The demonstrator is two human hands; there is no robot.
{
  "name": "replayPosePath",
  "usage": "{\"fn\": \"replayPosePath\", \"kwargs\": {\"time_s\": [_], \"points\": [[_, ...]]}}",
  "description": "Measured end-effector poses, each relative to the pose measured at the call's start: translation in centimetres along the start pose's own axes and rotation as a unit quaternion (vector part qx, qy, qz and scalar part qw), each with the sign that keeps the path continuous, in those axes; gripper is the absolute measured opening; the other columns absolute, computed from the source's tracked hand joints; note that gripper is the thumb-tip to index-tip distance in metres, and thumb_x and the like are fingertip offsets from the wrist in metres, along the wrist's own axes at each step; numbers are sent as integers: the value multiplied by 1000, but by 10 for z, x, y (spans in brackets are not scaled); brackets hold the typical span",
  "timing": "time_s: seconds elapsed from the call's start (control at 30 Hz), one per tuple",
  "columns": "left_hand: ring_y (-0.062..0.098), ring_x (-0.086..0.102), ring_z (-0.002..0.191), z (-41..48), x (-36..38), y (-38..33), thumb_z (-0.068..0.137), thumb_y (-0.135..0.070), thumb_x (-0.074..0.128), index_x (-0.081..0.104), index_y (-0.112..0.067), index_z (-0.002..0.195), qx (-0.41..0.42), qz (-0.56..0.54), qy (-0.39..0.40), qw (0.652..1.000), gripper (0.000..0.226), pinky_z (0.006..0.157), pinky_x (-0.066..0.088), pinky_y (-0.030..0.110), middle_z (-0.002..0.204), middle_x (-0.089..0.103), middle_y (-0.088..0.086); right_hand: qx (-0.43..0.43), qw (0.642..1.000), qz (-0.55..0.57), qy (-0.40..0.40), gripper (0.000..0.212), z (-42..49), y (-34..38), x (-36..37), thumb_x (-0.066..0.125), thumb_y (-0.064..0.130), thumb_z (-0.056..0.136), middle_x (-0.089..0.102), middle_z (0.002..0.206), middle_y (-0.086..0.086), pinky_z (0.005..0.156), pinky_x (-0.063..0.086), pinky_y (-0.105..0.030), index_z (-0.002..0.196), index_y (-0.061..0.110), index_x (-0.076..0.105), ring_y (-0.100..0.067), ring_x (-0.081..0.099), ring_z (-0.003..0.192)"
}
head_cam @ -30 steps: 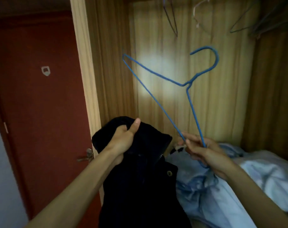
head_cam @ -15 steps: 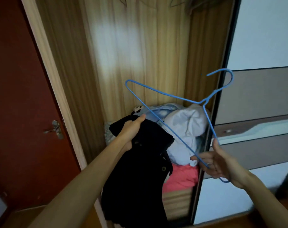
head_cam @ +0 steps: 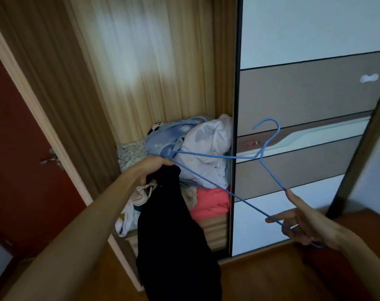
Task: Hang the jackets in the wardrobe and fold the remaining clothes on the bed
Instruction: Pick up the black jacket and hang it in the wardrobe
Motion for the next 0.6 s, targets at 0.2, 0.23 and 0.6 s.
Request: {"fn": "replayPosePath", "kwargs": {"time_s": [0.2, 0.23, 0.6], "points": [[26, 63, 79, -17, -1, -38, 86, -19, 76, 69, -9, 90, 63, 99, -24, 993, 13, 71, 47, 29, 89, 69, 13, 37, 999, -26, -9, 89, -6, -45, 0, 33, 94, 73, 50, 58, -5, 51, 28, -27, 103, 24, 80, -16, 34, 50], [21, 63, 77, -19, 0, -46, 87, -17, 75, 69, -13, 90, 87, 129, -28, 987, 7, 68, 48, 25, 89, 70, 7, 37, 999, -30, -13, 85, -3, -46, 3, 33, 91, 76, 53, 57, -4, 50, 30, -26, 101, 25, 80, -14, 37, 48], [14, 50, 57, -49, 48, -78, 87, -28, 75, 67, 12, 79, 236, 378, 37, 894, 42, 46, 29, 17, 63, 54, 18, -46, 997, -55, 4, 99, 47, 17, 49, 38, 95, 66, 65, 66, -16, 47, 38, -23, 94, 9, 79, -19, 46, 51]]}}
Point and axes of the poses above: each hand's wrist, its own z-axis towards the middle knuckle, its own x-axis out of the palm, y = z × x, the point moved 9 cm from there along z, towards the middle knuckle
